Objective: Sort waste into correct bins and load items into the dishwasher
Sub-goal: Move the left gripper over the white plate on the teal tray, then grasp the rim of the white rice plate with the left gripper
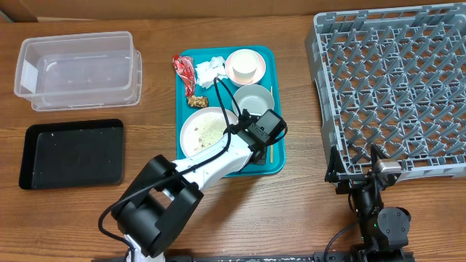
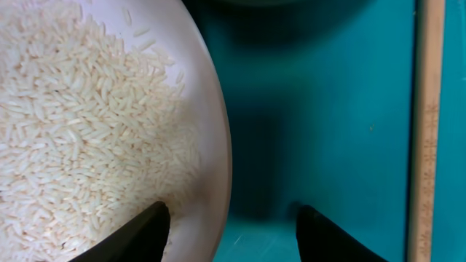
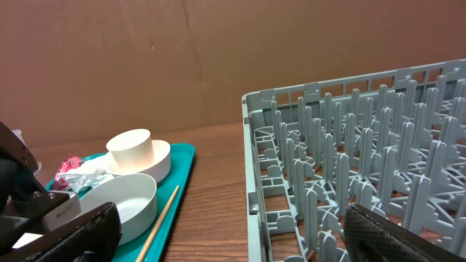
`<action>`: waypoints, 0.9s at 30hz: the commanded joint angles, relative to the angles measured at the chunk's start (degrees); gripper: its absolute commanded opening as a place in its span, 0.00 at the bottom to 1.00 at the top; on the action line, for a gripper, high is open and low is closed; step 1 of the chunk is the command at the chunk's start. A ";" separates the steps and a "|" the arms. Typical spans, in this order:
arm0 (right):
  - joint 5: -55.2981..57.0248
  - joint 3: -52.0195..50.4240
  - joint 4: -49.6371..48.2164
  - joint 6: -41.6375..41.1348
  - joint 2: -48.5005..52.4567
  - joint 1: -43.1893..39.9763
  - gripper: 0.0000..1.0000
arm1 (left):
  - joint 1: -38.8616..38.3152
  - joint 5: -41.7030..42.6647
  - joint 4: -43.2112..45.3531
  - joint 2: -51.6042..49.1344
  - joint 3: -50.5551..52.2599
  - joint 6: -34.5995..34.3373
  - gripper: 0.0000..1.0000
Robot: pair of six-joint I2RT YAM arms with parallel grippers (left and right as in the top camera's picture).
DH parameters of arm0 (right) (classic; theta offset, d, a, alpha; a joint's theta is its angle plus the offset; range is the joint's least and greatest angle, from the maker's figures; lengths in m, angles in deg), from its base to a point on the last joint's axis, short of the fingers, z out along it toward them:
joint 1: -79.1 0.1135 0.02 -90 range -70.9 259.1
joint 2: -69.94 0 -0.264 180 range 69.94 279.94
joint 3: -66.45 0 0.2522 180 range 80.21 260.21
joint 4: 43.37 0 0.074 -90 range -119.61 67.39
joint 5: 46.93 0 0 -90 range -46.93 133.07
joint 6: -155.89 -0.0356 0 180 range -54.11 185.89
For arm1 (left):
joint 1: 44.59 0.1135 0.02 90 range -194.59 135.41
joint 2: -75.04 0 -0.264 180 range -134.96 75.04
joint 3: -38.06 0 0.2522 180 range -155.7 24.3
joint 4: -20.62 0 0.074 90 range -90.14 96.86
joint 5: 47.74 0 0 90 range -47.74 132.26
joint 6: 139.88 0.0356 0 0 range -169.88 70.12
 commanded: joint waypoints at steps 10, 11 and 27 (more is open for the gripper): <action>0.50 -0.59 -0.46 0.39 -0.20 0.15 1.00 | 0.09 -0.17 0.15 -0.50 -0.68 -1.66 0.45; 0.50 -0.59 -0.46 0.39 -0.20 0.15 1.00 | 0.09 -0.17 0.17 -0.50 -0.61 -1.66 0.44; 0.52 -0.59 -0.46 0.39 -0.20 0.15 1.00 | 0.13 -0.17 0.74 -2.43 -0.59 -1.62 0.20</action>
